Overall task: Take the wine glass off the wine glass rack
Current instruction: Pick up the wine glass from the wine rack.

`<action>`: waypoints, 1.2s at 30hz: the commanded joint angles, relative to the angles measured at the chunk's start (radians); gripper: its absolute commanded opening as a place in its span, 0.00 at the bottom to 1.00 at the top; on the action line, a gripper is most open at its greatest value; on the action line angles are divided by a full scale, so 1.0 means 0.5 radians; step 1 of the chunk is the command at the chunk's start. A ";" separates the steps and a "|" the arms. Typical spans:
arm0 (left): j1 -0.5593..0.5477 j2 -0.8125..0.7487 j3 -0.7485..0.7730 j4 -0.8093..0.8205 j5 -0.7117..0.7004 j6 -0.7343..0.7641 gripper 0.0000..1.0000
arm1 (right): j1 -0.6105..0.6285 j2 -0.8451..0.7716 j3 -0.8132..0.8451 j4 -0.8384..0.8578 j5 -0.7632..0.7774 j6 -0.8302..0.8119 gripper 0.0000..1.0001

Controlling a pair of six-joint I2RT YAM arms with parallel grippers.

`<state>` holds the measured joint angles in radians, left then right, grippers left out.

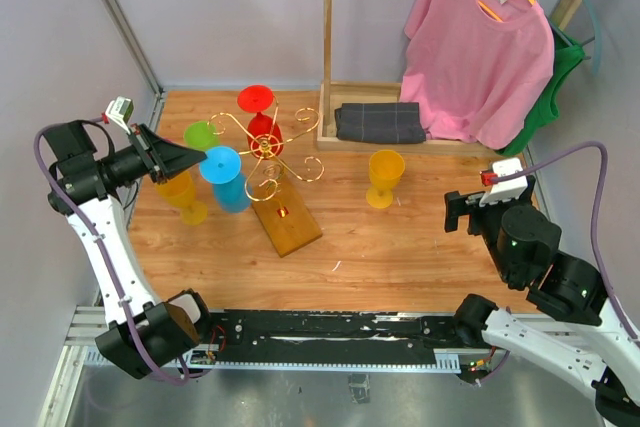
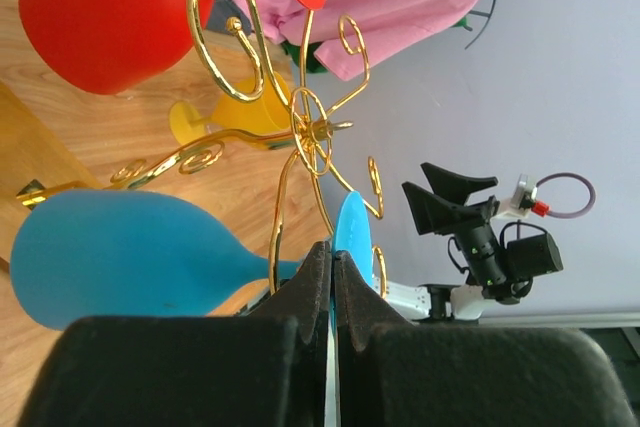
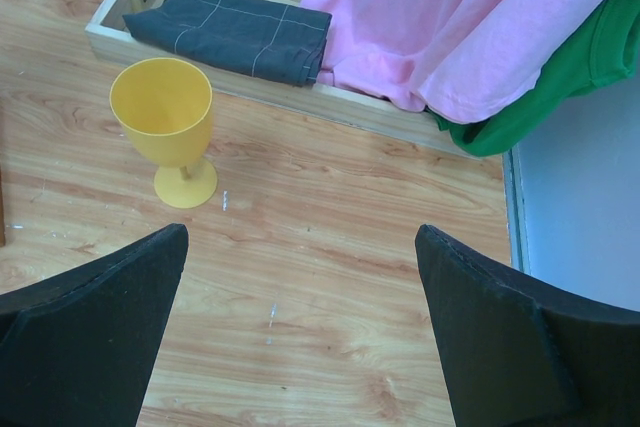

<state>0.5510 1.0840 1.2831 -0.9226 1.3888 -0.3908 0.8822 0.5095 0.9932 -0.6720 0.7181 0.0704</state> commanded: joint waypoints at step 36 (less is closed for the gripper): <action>0.101 -0.076 0.051 -0.181 0.041 -0.148 0.00 | 0.030 -0.043 -0.059 -0.013 0.093 -0.047 0.98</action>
<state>0.5762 1.0668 1.2945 -0.9550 1.3762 -0.3859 0.8822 0.4927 0.9665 -0.6724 0.7349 0.0551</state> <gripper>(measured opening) 0.015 0.985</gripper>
